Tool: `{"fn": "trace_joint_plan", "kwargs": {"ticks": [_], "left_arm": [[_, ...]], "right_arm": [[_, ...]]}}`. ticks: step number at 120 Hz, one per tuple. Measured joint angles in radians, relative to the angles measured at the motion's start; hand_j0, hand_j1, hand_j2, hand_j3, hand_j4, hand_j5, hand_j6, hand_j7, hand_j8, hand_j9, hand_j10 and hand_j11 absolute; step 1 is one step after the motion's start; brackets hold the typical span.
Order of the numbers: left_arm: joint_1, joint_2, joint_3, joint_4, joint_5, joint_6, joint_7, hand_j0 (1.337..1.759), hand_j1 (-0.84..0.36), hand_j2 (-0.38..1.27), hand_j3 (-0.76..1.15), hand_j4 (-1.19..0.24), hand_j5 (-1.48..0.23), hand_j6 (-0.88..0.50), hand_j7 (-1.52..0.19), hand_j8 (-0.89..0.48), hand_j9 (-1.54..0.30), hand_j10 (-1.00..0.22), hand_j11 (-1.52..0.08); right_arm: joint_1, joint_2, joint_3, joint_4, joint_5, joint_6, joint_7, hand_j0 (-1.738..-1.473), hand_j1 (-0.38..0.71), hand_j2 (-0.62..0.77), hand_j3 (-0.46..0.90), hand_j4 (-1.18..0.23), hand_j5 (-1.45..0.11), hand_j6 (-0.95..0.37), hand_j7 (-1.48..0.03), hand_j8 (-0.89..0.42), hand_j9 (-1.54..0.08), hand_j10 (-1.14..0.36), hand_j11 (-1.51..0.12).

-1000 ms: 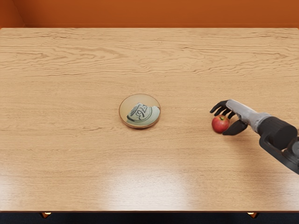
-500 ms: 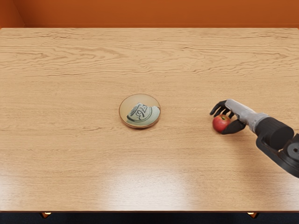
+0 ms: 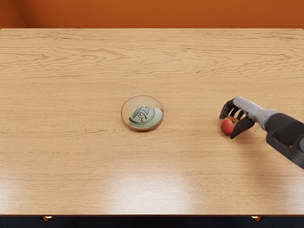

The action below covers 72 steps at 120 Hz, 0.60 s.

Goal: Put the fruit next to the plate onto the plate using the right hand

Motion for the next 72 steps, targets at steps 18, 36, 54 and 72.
{"fn": "trace_joint_plan", "kwargs": {"ticks": [18, 36, 54, 72], "left_arm": [[0.0, 0.0, 0.0, 0.0, 0.0, 0.0, 0.0, 1.658, 0.06, 0.05, 0.0, -0.24, -0.32, -0.24, -0.32, -0.24, -0.32, -0.24, -0.32], [0.0, 0.0, 0.0, 0.0, 0.0, 0.0, 0.0, 1.658, 0.06, 0.05, 0.0, -0.24, -0.32, -0.24, -0.32, -0.24, -0.32, -0.24, -0.32], [0.0, 0.0, 0.0, 0.0, 0.0, 0.0, 0.0, 1.658, 0.06, 0.05, 0.0, -0.24, -0.32, -0.24, -0.32, -0.24, -0.32, -0.24, -0.32], [0.0, 0.0, 0.0, 0.0, 0.0, 0.0, 0.0, 1.658, 0.06, 0.05, 0.0, -0.24, -0.32, -0.24, -0.32, -0.24, -0.32, -0.24, -0.32]], "right_arm": [[0.001, -0.017, 0.1, 0.0, 0.064, 0.138, 0.0, -1.656, 0.22, 0.38, 0.0, -0.72, -0.99, -0.55, -0.96, -0.47, -0.98, -0.62, -0.99], [0.002, -0.016, 0.229, -0.003, 0.158, 0.307, 0.002, -1.656, 0.22, 0.37, 0.0, -0.72, -1.0, -0.54, -0.96, -0.46, -0.99, -0.62, -1.0], [0.002, 0.041, 0.329, -0.053, 0.228, 0.446, 0.008, -1.657, 0.22, 0.38, 0.0, -0.72, -1.01, -0.54, -0.97, -0.45, -0.99, -0.61, -1.01], [0.031, 0.139, 0.368, -0.114, 0.254, 0.499, 0.006, -1.657, 0.23, 0.39, 0.0, -0.72, -1.02, -0.53, -0.97, -0.44, -1.0, -0.6, -1.01]]}}
